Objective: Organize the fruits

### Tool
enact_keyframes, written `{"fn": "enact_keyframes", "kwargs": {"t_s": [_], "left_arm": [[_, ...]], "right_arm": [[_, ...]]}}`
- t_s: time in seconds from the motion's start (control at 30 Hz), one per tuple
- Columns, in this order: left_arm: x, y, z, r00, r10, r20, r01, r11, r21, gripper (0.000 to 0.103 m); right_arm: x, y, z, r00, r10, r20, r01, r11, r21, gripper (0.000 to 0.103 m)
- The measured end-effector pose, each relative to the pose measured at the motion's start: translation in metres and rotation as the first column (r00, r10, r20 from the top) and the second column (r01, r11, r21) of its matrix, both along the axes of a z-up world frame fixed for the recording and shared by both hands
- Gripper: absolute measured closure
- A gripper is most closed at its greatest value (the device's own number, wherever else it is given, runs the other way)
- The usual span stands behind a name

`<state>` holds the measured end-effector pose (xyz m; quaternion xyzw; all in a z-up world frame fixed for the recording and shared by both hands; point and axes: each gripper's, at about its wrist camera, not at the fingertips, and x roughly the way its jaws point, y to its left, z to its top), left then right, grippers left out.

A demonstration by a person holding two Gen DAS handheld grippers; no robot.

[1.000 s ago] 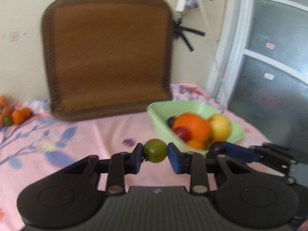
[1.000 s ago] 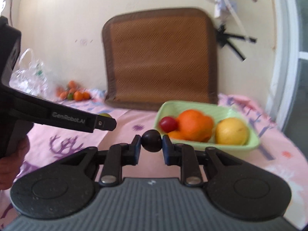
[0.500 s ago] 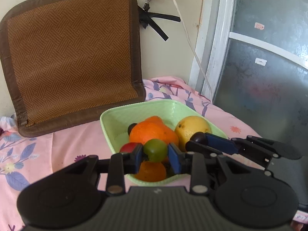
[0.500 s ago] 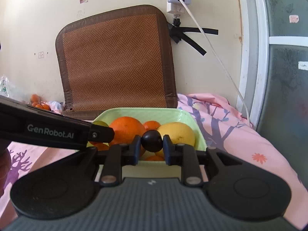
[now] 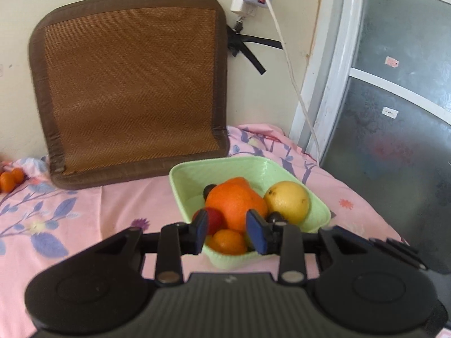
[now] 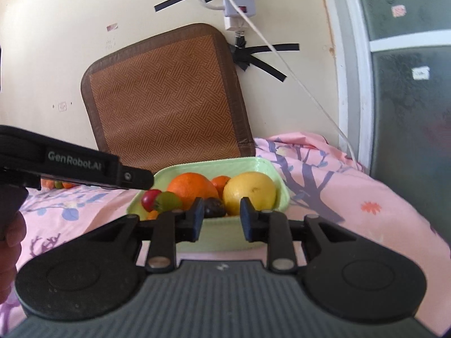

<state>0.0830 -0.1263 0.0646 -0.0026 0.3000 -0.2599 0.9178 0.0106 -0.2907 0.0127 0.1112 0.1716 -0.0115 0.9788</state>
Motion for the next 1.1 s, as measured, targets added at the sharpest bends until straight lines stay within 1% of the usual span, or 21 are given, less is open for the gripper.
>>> {"fn": "enact_keyframes", "kwargs": {"t_s": [0.1,0.2,0.27,0.3,0.37,0.4,0.5,0.57,0.6,0.67,0.73,0.93,1.0,1.1], "left_arm": [[-0.019,0.004,-0.002,0.999,0.032,-0.018,-0.032,0.999,0.038,0.065],[-0.040,0.008,-0.005,0.998,0.050,-0.023,-0.048,0.996,0.072,0.059],[-0.054,0.011,-0.006,0.998,0.068,-0.019,-0.066,0.994,0.092,0.051],[-0.060,0.014,-0.006,0.997,0.078,-0.016,-0.076,0.992,0.098,0.050],[-0.072,0.018,-0.007,0.995,0.094,-0.015,-0.092,0.990,0.104,0.047],[-0.077,0.021,-0.008,0.995,0.102,-0.016,-0.100,0.990,0.104,0.046],[-0.090,0.031,-0.009,0.991,0.134,-0.024,-0.130,0.986,0.101,0.037],[-0.099,0.039,-0.011,0.988,0.154,-0.023,-0.151,0.983,0.106,0.022],[-0.104,0.041,-0.011,0.987,0.162,-0.016,-0.160,0.982,0.105,0.018],[-0.113,0.047,-0.011,0.983,0.186,0.002,-0.185,0.976,0.111,0.005],[-0.119,0.053,-0.011,0.979,0.205,0.015,-0.206,0.972,0.113,0.000],[-0.130,0.063,-0.010,0.969,0.245,0.023,-0.246,0.961,0.124,0.000],[-0.131,0.063,-0.011,0.968,0.249,0.018,-0.249,0.959,0.135,0.000],[-0.132,0.065,-0.012,0.967,0.256,0.007,-0.254,0.958,0.133,0.000]], "right_arm": [[-0.019,0.001,0.000,1.000,0.001,-0.026,0.001,0.997,0.072,0.072],[-0.033,0.003,-0.001,0.998,0.007,-0.062,0.001,0.993,0.118,0.071],[-0.040,0.004,0.000,0.996,0.013,-0.086,0.000,0.989,0.150,0.071],[-0.043,0.005,0.000,0.995,0.015,-0.097,0.001,0.986,0.165,0.070],[-0.051,0.007,0.001,0.994,0.016,-0.109,0.006,0.982,0.191,0.064],[-0.055,0.008,0.001,0.994,0.014,-0.110,0.008,0.979,0.203,0.057],[-0.068,0.015,0.002,0.993,0.026,-0.114,0.000,0.975,0.223,0.057],[-0.077,0.020,0.003,0.993,0.035,-0.116,-0.008,0.973,0.229,0.057],[-0.080,0.023,0.004,0.992,0.040,-0.117,-0.012,0.973,0.232,0.057],[-0.087,0.029,0.005,0.992,0.053,-0.118,-0.024,0.971,0.236,0.057],[-0.091,0.034,0.006,0.991,0.067,-0.119,-0.038,0.971,0.236,0.057],[-0.100,0.046,0.012,0.989,0.093,-0.112,-0.065,0.971,0.228,0.055],[-0.103,0.048,0.013,0.989,0.095,-0.111,-0.068,0.972,0.224,0.054],[-0.106,0.050,0.016,0.989,0.094,-0.113,-0.068,0.973,0.220,0.054]]}}
